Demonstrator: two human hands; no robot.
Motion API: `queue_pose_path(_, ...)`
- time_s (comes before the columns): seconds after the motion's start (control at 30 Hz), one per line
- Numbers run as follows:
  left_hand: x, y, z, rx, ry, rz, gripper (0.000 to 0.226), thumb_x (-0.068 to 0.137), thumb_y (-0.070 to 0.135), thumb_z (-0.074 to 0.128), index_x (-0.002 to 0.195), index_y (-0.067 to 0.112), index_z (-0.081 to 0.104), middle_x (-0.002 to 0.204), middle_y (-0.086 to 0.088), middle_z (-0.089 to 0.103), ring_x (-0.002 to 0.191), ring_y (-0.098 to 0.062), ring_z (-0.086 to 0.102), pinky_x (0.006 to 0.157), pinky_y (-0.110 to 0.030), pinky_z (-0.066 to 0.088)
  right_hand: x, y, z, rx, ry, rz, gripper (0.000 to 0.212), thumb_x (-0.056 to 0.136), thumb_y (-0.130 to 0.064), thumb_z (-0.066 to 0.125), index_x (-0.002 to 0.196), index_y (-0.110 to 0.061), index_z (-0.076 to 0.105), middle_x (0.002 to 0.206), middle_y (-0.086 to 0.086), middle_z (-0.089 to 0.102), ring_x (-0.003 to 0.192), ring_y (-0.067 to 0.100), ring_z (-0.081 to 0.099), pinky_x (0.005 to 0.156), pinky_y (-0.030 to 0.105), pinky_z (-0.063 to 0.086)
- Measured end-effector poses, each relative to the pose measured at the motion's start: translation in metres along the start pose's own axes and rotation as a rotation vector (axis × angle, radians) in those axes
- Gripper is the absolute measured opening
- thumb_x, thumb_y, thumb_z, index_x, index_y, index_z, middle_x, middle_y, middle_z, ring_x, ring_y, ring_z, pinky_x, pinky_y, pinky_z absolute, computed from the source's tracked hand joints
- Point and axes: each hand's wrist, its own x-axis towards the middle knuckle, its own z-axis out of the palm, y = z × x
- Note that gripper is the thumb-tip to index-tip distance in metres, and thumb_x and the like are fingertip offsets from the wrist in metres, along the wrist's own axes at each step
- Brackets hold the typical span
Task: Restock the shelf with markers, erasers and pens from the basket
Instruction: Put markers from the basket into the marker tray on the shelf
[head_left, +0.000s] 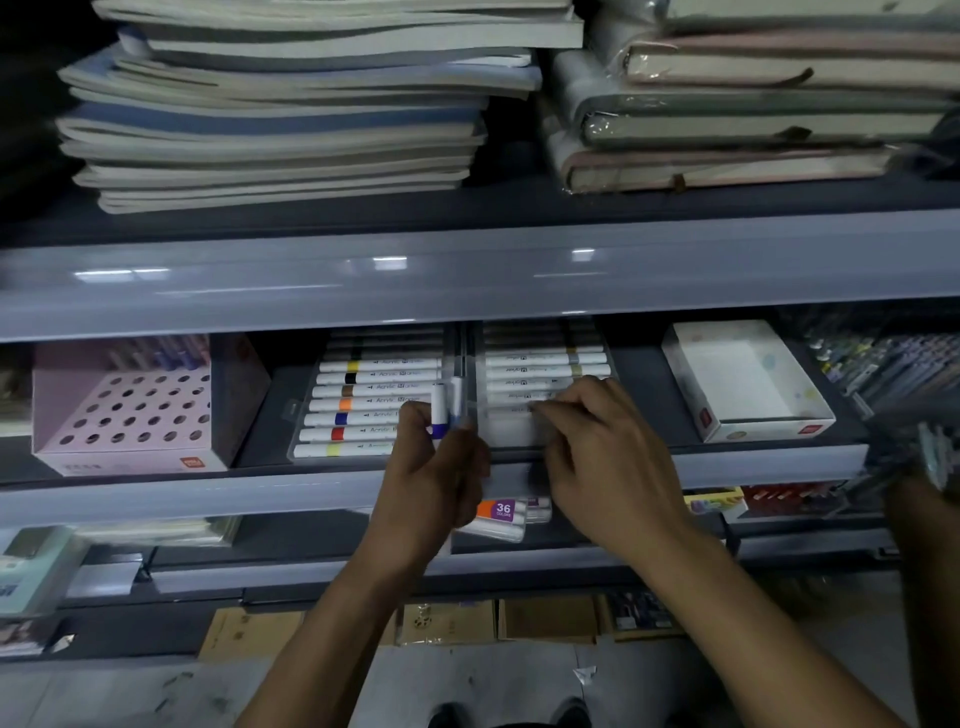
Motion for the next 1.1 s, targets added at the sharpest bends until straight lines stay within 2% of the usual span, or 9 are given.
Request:
queue_pose_path(0.1, 0.002, 0.0, 0.001, -0.061, -0.091, 0.012, 0.033, 0.102, 0.034, 0.054, 0.11, 0.002, 0.051, 0.075, -0.005, 0.06, 0.048, -0.023, 0.042, 0.045, -0.031, 0.038, 0.0, -0.006, -0.002, 0.295, 0.106, 0.093, 0.026, 0.101, -0.025, 0.059, 0.121, -0.015, 0.073, 0.109, -0.004, 0.061, 0.106, 0.015, 0.06, 0.087, 0.036, 0.056)
queue_pose_path(0.23, 0.001, -0.002, 0.003, -0.036, -0.177, 0.045, 0.034, 0.104, 0.037, 0.054, 0.105, 0.006, 0.066, 0.08, -0.012, 0.067, 0.049, -0.026, 0.051, 0.048, -0.031, 0.045, 0.006, -0.019, -0.01, 0.749, -0.078, 0.187, 0.033, 0.098, -0.053, 0.054, 0.117, -0.028, 0.068, 0.086, -0.009, 0.068, 0.084, 0.009, 0.066, 0.074, 0.029, 0.054)
queue_pose_path(0.37, 0.0, -0.004, 0.001, -0.042, -0.266, 0.028, 0.035, 0.104, 0.039, 0.055, 0.099, 0.008, 0.071, 0.085, -0.019, 0.073, 0.052, -0.028, 0.061, 0.051, -0.034, 0.053, 0.009, -0.021, -0.011, 0.893, -0.118, 0.194, 0.026, 0.102, -0.033, 0.063, 0.084, -0.014, 0.064, 0.063, -0.004, 0.057, 0.06, 0.008, 0.055, 0.059, 0.02, 0.046)
queue_pose_path(0.47, 0.0, -0.006, -0.002, -0.042, -0.251, 0.006, 0.03, 0.105, 0.039, 0.056, 0.104, 0.015, 0.073, 0.082, -0.016, 0.073, 0.048, -0.024, 0.057, 0.047, -0.031, 0.049, 0.009, -0.014, -0.012, 1.021, -0.046, 0.342, 0.027, 0.101, -0.031, 0.063, 0.088, -0.009, 0.067, 0.066, -0.002, 0.06, 0.061, 0.007, 0.054, 0.059, 0.023, 0.046)
queue_pose_path(0.63, 0.002, -0.009, -0.009, -0.053, -0.093, -0.039, 0.026, 0.102, 0.031, 0.061, 0.083, 0.017, 0.07, 0.056, -0.002, 0.05, 0.04, -0.011, 0.03, 0.041, -0.021, 0.026, 0.01, 0.0, -0.019, 1.226, 0.132, 0.592, 0.017, 0.1, -0.026, 0.067, 0.092, -0.013, 0.074, 0.07, 0.005, 0.072, 0.055, 0.01, 0.06, 0.055, 0.021, 0.052)
queue_pose_path(0.73, 0.001, -0.005, -0.007, -0.055, -0.061, -0.019, 0.023, 0.1, 0.027, 0.064, 0.08, 0.018, 0.072, 0.054, -0.004, 0.04, 0.041, -0.012, 0.027, 0.042, -0.02, 0.024, 0.011, 0.008, -0.017, 1.21, 0.147, 0.642, 0.021, 0.099, -0.03, 0.068, 0.093, -0.011, 0.075, 0.071, 0.007, 0.074, 0.056, 0.011, 0.062, 0.056, 0.02, 0.054)
queue_pose_path(0.87, 0.003, -0.006, -0.006, 0.026, 0.024, 0.03, 0.021, 0.103, 0.021, 0.063, 0.086, 0.012, 0.071, 0.049, 0.008, 0.048, 0.04, -0.006, 0.034, 0.04, -0.019, 0.03, 0.008, 0.017, -0.011, 1.006, 0.197, 0.546, 0.01, 0.096, -0.03, 0.072, 0.098, -0.02, 0.073, 0.082, -0.007, 0.075, 0.072, 0.002, 0.069, 0.065, 0.015, 0.053)
queue_pose_path(0.97, 0.005, -0.009, -0.006, 0.078, 0.069, 0.043, 0.017, 0.102, 0.021, 0.065, 0.09, 0.012, 0.073, 0.051, 0.01, 0.055, 0.04, -0.002, 0.04, 0.04, -0.016, 0.033, 0.002, 0.022, -0.012, 0.62, 0.263, 0.295, 0.017, 0.092, -0.025, 0.076, 0.108, -0.027, 0.07, 0.101, -0.014, 0.069, 0.096, 0.003, 0.066, 0.08, 0.012, 0.053)
queue_pose_path(1.1, 0.009, -0.013, -0.003, 0.078, 0.089, 0.025, 0.017, 0.102, 0.022, 0.066, 0.089, 0.014, 0.073, 0.049, 0.009, 0.052, 0.039, -0.002, 0.039, 0.039, -0.016, 0.032, -0.001, 0.017, -0.017, 0.392, 0.106, -0.003, 0.021, 0.089, -0.023, 0.078, 0.111, -0.021, 0.076, 0.11, -0.011, 0.062, 0.103, 0.005, 0.062, 0.086, 0.023, 0.057)
